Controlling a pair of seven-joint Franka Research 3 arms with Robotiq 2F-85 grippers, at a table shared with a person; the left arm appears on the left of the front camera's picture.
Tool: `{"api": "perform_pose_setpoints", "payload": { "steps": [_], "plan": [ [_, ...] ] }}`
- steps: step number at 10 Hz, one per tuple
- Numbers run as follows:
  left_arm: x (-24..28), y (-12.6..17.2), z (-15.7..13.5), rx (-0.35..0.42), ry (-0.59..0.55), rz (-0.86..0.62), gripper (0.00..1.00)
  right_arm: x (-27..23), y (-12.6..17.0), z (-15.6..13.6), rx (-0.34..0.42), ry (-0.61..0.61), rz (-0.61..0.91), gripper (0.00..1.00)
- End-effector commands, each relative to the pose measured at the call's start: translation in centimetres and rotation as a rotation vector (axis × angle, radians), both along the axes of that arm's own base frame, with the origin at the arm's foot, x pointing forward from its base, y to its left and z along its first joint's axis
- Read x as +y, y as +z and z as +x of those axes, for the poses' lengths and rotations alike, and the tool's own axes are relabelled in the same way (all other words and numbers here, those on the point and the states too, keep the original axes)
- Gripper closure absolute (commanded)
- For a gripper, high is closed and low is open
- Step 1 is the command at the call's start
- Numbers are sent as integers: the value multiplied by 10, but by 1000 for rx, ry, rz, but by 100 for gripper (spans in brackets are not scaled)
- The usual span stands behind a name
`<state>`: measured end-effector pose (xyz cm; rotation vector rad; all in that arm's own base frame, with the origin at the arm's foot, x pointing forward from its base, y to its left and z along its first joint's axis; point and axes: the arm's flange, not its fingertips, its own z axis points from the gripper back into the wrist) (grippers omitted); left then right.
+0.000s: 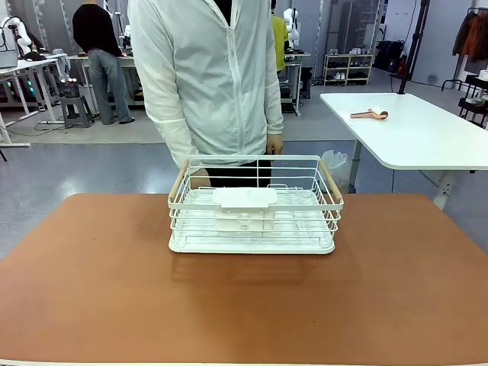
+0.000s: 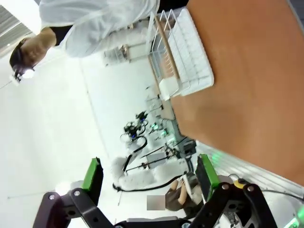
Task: Clean the table.
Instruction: Pick up the Lint Roller when the human hands it over.
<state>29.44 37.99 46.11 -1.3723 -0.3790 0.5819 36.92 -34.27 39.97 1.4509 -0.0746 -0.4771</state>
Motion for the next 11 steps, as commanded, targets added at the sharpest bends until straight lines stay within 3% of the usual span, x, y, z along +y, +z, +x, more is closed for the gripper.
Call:
{"api": "perform_pose_setpoints", "payload": {
  "steps": [1, 3, 5, 6, 11],
  "plan": [
    [3, 13, 5, -5, -7, -14, 0, -18, 0, 3, -38, 45, 5, 0],
    [1, 15, 7, -7, -14, -12, 0, -30, -3, 4, -94, 123, 45, 0],
    [-3, 12, 9, -11, -2, -56, 0, -25, -9, 9, -64, 126, 24, 0],
    [-3, 6, 10, 0, -19, 12, 0, -23, -2, 5, -51, 88, 44, 0],
    [-3, 6, 10, 0, -19, 12, 0, -23, -2, 5, -51, 88, 44, 0]
  ]
}}
